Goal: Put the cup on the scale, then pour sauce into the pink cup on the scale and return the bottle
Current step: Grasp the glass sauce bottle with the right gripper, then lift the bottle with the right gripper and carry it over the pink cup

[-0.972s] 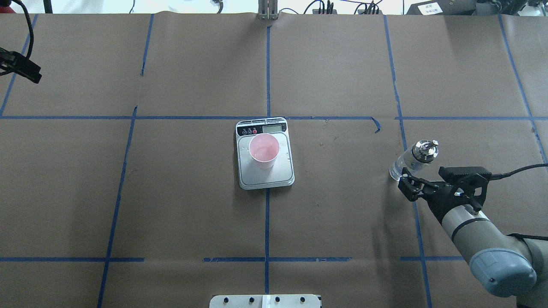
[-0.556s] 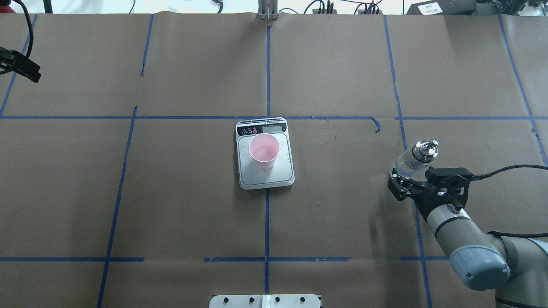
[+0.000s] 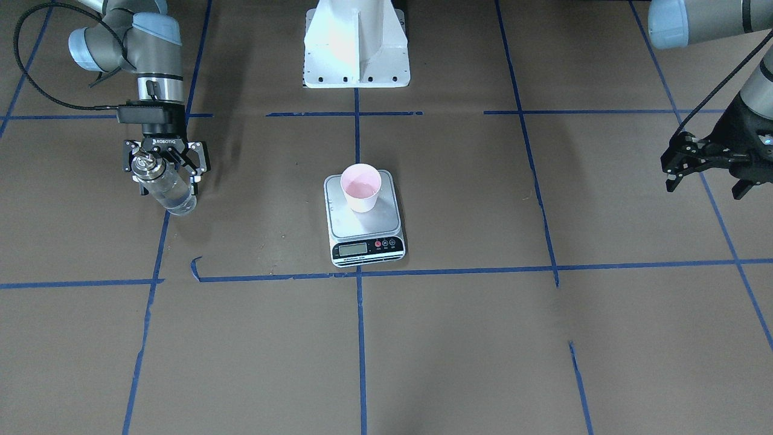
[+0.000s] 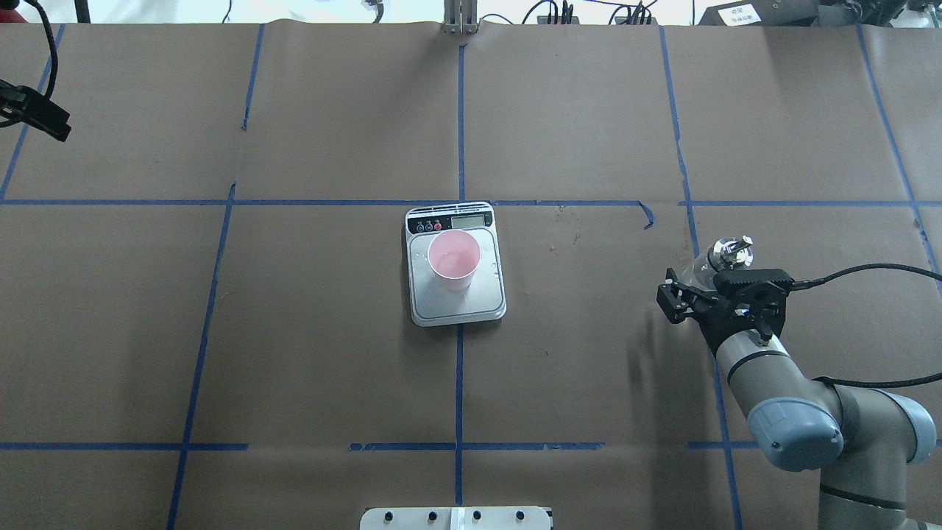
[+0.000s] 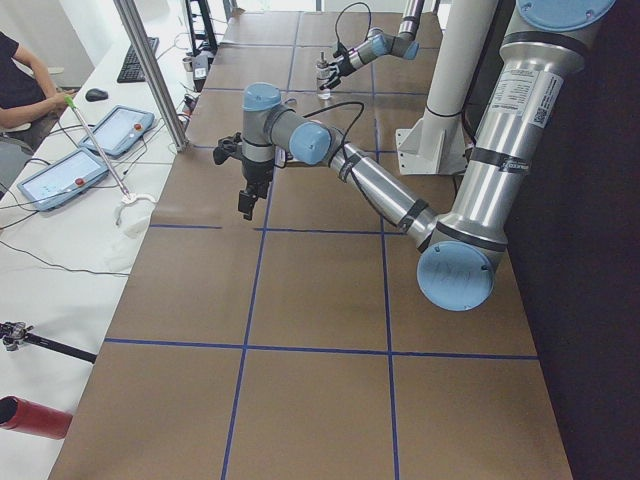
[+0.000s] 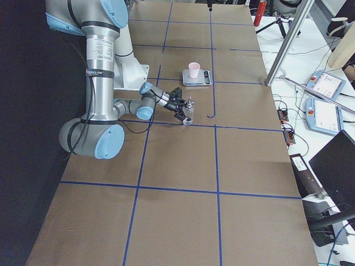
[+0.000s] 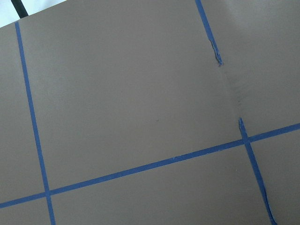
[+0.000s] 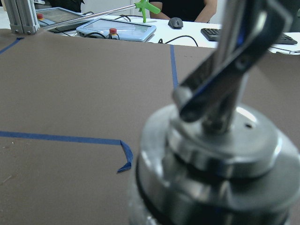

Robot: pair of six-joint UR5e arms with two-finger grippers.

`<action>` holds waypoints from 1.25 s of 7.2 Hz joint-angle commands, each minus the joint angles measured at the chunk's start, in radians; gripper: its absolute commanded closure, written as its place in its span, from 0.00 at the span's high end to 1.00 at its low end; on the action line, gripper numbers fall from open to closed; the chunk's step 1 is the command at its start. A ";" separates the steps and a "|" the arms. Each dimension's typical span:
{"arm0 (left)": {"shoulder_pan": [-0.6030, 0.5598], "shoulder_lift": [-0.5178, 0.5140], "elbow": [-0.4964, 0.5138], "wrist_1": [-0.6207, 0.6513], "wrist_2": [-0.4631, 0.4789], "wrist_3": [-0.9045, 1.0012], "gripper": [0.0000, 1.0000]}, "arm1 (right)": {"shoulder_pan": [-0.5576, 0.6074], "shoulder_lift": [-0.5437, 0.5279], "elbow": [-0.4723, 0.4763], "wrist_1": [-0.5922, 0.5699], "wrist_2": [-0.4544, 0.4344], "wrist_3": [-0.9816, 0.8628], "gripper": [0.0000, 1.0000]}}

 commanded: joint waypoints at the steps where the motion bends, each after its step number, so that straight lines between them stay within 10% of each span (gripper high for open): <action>1: -0.002 -0.002 -0.001 0.001 0.000 -0.003 1.00 | 0.025 0.026 -0.015 0.002 0.005 -0.032 0.61; 2: -0.002 -0.003 -0.003 0.002 -0.002 -0.011 1.00 | 0.025 0.022 -0.027 0.064 0.008 -0.043 0.01; 9: -0.048 0.012 0.000 -0.002 -0.014 0.044 1.00 | 0.130 0.185 0.025 0.079 0.123 -0.511 0.00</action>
